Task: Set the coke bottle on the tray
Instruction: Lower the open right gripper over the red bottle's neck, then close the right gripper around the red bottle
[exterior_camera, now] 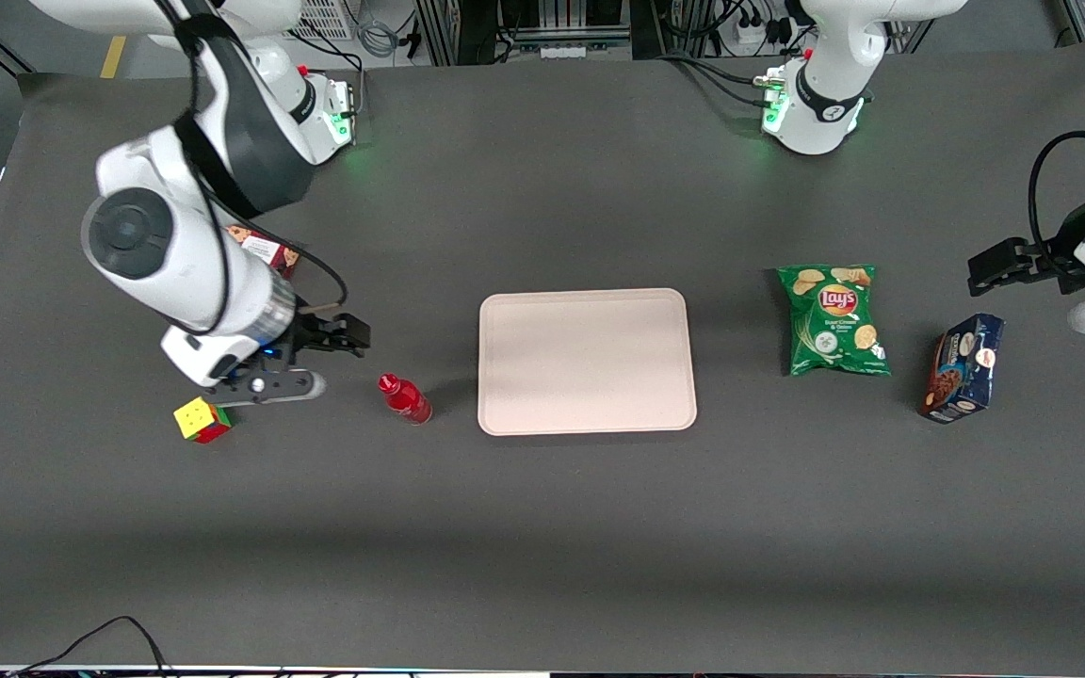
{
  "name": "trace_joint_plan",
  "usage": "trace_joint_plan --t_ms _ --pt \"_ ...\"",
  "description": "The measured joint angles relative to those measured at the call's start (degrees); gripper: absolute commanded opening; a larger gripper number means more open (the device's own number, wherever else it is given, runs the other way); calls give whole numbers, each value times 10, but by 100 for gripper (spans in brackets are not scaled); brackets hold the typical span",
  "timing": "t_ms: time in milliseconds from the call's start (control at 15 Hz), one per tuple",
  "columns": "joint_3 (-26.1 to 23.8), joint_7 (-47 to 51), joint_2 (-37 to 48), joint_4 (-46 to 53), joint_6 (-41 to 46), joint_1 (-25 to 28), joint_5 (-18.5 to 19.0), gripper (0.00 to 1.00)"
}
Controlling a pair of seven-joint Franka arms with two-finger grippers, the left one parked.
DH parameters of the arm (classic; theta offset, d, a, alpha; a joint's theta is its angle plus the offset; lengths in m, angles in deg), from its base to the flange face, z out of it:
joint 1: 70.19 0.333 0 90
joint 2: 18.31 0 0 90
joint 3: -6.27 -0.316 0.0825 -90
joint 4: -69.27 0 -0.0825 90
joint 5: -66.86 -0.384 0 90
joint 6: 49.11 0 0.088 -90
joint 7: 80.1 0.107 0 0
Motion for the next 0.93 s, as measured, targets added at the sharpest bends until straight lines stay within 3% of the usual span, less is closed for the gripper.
trace_joint_plan --t_ms 467,933 --pt "-9 19 -75 -18 -91 11 31 100" --pt "-12 28 -87 -65 -142 15 37 100"
